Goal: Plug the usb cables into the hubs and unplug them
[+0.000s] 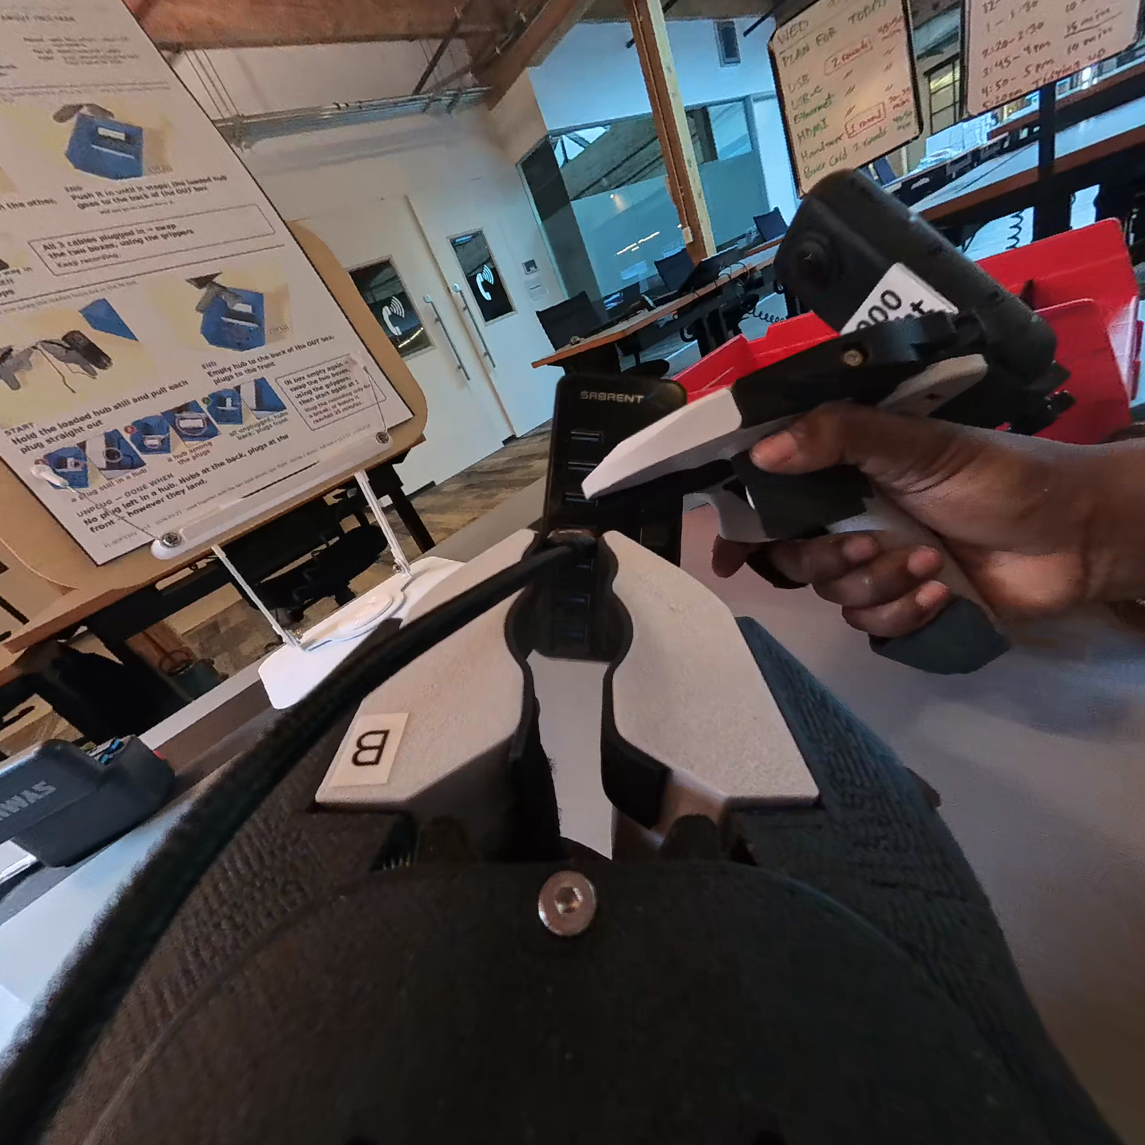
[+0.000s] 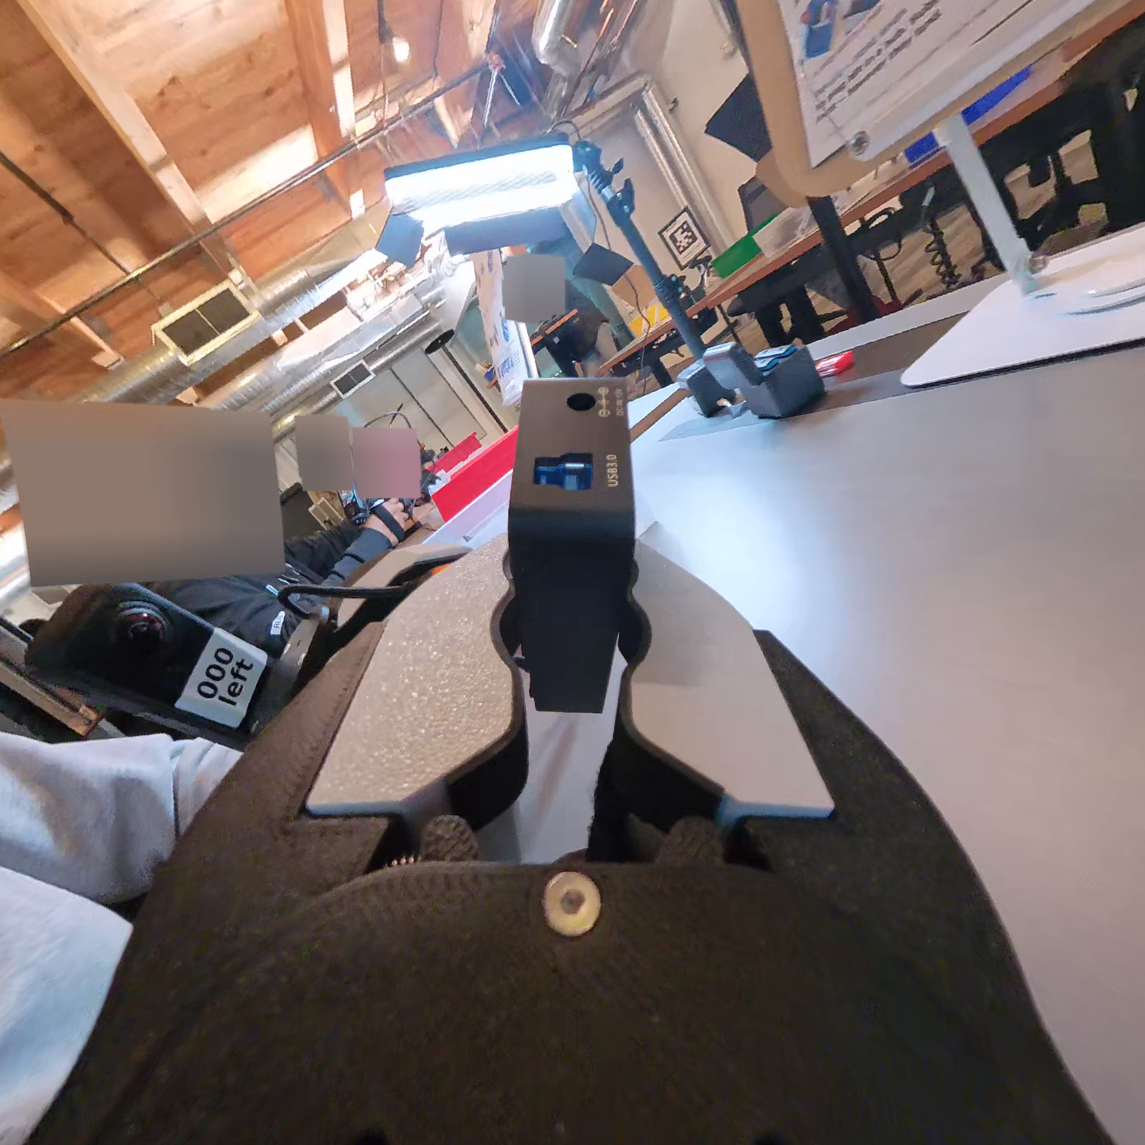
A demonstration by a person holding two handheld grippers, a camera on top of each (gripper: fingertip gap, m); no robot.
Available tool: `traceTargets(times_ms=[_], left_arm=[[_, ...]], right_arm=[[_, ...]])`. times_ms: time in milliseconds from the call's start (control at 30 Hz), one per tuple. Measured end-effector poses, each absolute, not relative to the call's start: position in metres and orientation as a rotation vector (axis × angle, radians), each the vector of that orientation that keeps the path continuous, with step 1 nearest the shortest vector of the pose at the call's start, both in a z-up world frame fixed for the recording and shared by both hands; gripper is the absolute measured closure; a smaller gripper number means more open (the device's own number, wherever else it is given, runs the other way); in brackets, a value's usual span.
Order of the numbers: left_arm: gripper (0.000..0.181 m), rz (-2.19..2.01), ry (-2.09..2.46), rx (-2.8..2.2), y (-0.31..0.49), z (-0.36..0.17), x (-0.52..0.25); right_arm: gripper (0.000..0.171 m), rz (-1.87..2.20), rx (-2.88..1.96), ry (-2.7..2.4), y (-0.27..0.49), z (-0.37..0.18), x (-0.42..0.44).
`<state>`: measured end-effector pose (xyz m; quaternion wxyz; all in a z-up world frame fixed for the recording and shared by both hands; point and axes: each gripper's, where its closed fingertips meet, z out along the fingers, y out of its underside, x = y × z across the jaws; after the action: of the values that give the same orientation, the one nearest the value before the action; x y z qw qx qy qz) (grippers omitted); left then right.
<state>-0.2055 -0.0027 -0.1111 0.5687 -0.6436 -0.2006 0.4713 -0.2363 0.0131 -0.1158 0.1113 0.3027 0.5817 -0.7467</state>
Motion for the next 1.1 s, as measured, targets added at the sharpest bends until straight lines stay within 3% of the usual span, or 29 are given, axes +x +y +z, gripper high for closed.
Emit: traceTargets(times_ms=[467, 833, 1100], left_arm=[[0.165, 1.096, -0.493, -1.592, -0.006, -0.121, -0.208], [0.165, 1.119, -0.513, -1.659, -0.008, -0.126, -0.209], [0.165, 1.277, -0.417, -1.676, -0.01, -0.123, -0.206]], right_arm=[[0.143, -2.288, 0.836, 1.777, 0.008, -0.112, -0.228], [0.143, -2.448, 0.657, 2.283, 0.004, -0.113, -0.223], [0.142, -2.358, 0.643, 2.088, -0.003, -0.114, -0.214]])
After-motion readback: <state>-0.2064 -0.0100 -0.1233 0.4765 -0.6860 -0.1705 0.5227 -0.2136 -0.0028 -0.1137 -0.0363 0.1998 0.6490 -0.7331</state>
